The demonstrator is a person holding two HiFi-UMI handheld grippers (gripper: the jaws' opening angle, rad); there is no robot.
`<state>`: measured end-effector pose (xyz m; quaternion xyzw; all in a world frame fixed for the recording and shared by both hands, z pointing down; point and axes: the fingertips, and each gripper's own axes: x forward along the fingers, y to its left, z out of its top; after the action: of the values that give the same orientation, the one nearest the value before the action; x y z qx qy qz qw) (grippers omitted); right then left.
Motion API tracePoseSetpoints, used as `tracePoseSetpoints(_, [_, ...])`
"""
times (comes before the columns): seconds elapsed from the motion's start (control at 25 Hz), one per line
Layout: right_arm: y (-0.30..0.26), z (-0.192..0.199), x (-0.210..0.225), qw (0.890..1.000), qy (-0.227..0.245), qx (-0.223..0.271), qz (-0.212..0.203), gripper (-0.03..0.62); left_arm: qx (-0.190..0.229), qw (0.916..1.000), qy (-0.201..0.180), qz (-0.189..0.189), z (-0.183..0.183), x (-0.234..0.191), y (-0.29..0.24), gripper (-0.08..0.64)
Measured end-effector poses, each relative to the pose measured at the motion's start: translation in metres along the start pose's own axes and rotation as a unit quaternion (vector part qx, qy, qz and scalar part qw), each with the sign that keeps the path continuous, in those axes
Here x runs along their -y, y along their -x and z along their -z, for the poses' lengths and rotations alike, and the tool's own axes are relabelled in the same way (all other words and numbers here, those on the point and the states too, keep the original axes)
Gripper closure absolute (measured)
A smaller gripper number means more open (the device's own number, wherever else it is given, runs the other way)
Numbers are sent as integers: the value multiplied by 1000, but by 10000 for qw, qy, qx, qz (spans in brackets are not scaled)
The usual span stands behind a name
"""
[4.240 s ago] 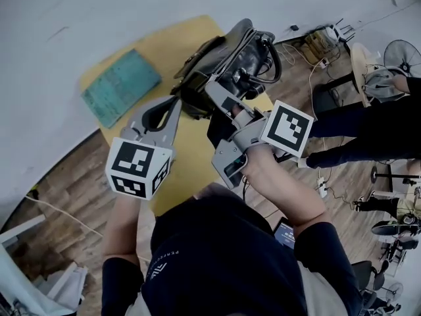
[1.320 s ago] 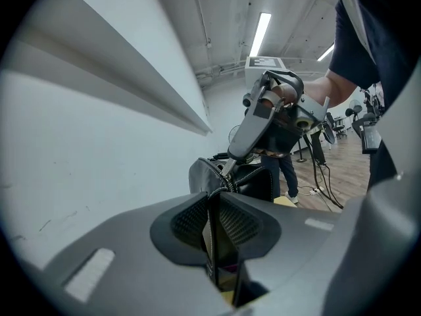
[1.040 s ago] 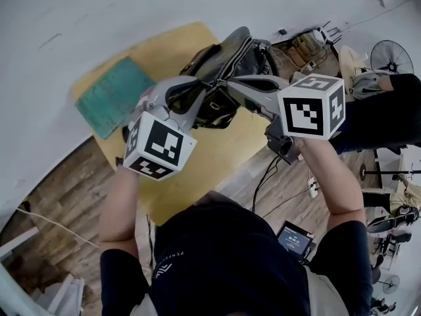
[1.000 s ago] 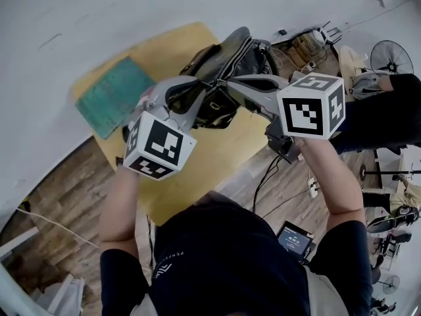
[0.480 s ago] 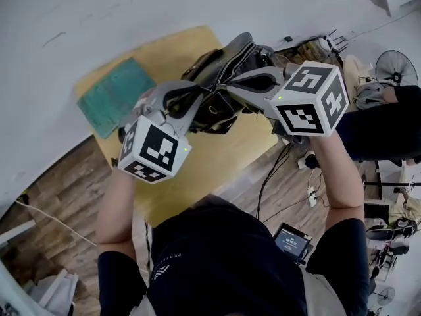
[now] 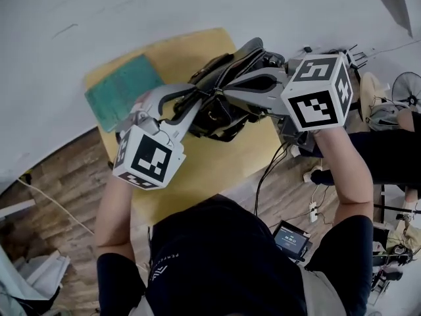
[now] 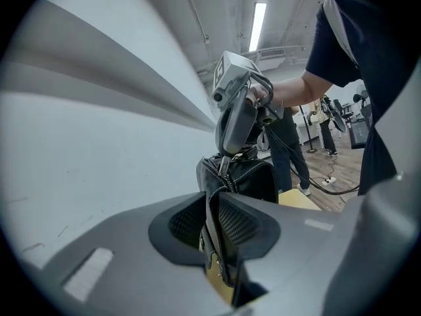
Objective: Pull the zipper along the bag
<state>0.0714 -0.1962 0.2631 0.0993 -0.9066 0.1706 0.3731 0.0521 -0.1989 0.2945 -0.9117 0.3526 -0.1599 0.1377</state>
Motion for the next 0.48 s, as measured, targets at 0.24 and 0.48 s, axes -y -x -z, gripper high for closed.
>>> tracePoseSetpoints(0.24, [-2,0,-6,9988,-312,100,-353,588,145,9998,19,112,-13,4,7,451])
tracePoseSetpoints(0.48, [-4,1,-12,9978,-390,173,-512,591,51,9996,-264,43,-11,7,2,460])
